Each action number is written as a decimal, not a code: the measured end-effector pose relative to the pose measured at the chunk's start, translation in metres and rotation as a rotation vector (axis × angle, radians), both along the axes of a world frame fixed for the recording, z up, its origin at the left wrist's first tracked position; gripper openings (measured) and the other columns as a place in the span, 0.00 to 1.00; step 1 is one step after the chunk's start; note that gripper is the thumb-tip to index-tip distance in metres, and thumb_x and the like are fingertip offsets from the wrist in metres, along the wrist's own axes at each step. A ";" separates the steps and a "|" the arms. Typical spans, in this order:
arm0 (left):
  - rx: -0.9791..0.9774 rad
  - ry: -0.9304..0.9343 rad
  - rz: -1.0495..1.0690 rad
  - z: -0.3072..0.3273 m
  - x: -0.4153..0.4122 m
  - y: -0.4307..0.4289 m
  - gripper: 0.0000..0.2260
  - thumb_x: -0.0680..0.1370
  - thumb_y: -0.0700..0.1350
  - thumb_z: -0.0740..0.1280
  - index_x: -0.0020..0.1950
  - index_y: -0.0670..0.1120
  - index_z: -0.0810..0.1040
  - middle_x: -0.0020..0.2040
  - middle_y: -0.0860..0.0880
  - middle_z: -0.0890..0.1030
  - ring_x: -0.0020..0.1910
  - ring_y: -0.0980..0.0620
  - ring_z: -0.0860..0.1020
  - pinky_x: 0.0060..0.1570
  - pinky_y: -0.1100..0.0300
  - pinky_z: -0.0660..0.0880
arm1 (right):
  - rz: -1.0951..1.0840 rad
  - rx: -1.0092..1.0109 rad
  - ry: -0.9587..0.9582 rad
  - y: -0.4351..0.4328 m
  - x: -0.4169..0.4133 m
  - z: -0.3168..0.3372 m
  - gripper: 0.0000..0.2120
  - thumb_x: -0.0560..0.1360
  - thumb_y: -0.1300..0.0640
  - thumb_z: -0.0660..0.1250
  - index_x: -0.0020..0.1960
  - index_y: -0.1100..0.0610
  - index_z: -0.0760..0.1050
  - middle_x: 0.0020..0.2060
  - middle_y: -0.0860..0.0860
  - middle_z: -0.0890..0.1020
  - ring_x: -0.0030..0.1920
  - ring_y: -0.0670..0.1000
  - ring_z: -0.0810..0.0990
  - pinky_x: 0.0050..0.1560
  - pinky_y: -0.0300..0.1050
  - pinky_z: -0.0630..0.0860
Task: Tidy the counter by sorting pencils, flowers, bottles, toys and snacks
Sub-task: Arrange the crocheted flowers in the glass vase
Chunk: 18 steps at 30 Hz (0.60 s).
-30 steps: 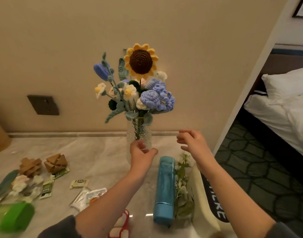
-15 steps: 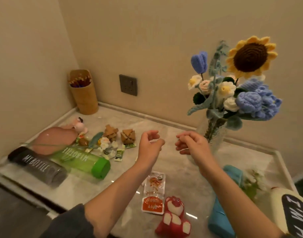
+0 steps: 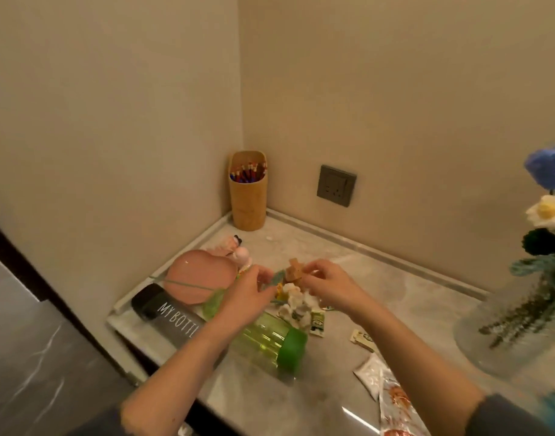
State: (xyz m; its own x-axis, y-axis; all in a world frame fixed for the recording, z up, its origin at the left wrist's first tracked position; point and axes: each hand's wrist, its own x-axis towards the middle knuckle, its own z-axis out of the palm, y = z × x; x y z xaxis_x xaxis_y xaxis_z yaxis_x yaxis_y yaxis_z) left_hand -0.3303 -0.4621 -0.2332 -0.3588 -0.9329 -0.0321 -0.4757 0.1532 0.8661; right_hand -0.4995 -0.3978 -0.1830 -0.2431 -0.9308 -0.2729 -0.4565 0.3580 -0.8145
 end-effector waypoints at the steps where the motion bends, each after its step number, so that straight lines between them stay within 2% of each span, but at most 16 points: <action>1: -0.056 -0.187 -0.053 -0.003 0.009 -0.009 0.09 0.75 0.46 0.68 0.54 0.51 0.76 0.50 0.53 0.80 0.50 0.51 0.78 0.52 0.56 0.75 | 0.009 0.030 0.088 -0.007 0.005 -0.008 0.15 0.75 0.51 0.68 0.60 0.53 0.74 0.48 0.50 0.80 0.48 0.49 0.79 0.46 0.45 0.78; 3: -0.168 -0.482 -0.170 -0.006 0.019 -0.022 0.11 0.76 0.51 0.65 0.58 0.54 0.75 0.55 0.54 0.80 0.55 0.50 0.77 0.54 0.55 0.75 | 0.034 0.063 0.264 -0.018 0.014 -0.027 0.21 0.74 0.49 0.67 0.65 0.51 0.71 0.53 0.50 0.80 0.51 0.51 0.79 0.51 0.48 0.78; 4: -0.218 -0.564 -0.223 -0.007 0.019 -0.024 0.12 0.76 0.52 0.64 0.59 0.55 0.75 0.56 0.53 0.80 0.57 0.49 0.77 0.54 0.55 0.74 | 0.053 0.077 0.344 -0.019 0.016 -0.037 0.24 0.73 0.47 0.67 0.67 0.49 0.69 0.55 0.50 0.80 0.51 0.50 0.79 0.51 0.48 0.78; 6: -0.278 -0.619 -0.305 -0.012 0.018 -0.032 0.13 0.76 0.52 0.63 0.60 0.54 0.76 0.58 0.51 0.80 0.58 0.47 0.76 0.54 0.54 0.74 | 0.051 0.104 0.426 -0.022 0.023 -0.056 0.32 0.70 0.42 0.67 0.72 0.45 0.64 0.60 0.48 0.79 0.52 0.50 0.79 0.49 0.46 0.77; 8: -0.335 -0.633 -0.352 -0.017 0.016 -0.039 0.13 0.77 0.50 0.61 0.60 0.52 0.77 0.58 0.49 0.79 0.58 0.46 0.75 0.54 0.53 0.72 | 0.003 0.125 0.472 -0.024 0.031 -0.071 0.34 0.68 0.38 0.67 0.72 0.42 0.64 0.62 0.47 0.78 0.54 0.50 0.79 0.46 0.45 0.76; 11: -0.400 -0.641 -0.420 -0.025 0.018 -0.048 0.12 0.78 0.49 0.61 0.60 0.53 0.76 0.58 0.48 0.77 0.59 0.47 0.74 0.54 0.54 0.70 | -0.083 0.077 0.508 -0.026 0.039 -0.083 0.27 0.69 0.41 0.69 0.66 0.43 0.69 0.57 0.44 0.80 0.51 0.48 0.80 0.40 0.43 0.75; 13: -0.415 -0.628 -0.451 -0.029 0.020 -0.052 0.12 0.77 0.51 0.61 0.59 0.54 0.77 0.57 0.49 0.77 0.58 0.47 0.74 0.53 0.54 0.70 | -0.186 0.017 0.453 -0.027 0.040 -0.083 0.17 0.70 0.48 0.68 0.58 0.44 0.74 0.50 0.44 0.82 0.47 0.47 0.80 0.43 0.46 0.78; 15: -0.423 -0.593 -0.470 -0.032 0.021 -0.056 0.12 0.78 0.53 0.61 0.59 0.55 0.77 0.56 0.50 0.77 0.57 0.48 0.75 0.51 0.55 0.69 | -0.309 -0.075 0.327 -0.028 0.041 -0.079 0.08 0.71 0.52 0.70 0.50 0.47 0.76 0.43 0.44 0.81 0.44 0.48 0.80 0.43 0.48 0.79; 18: -0.454 -0.478 -0.461 -0.032 0.020 -0.061 0.11 0.79 0.55 0.60 0.59 0.58 0.76 0.53 0.53 0.75 0.54 0.51 0.75 0.49 0.56 0.68 | -0.425 -0.254 0.082 -0.026 0.042 -0.063 0.06 0.71 0.57 0.72 0.46 0.49 0.78 0.41 0.46 0.80 0.40 0.49 0.81 0.36 0.48 0.80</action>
State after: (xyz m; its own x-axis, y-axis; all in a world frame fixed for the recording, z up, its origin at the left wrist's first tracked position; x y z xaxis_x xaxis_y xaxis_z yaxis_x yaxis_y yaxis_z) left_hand -0.3103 -0.5231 -0.2653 -0.7543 -0.6532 0.0668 -0.5826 0.7127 0.3906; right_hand -0.4572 -0.4241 -0.2463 -0.6262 -0.7796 -0.0148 -0.3794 0.3213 -0.8677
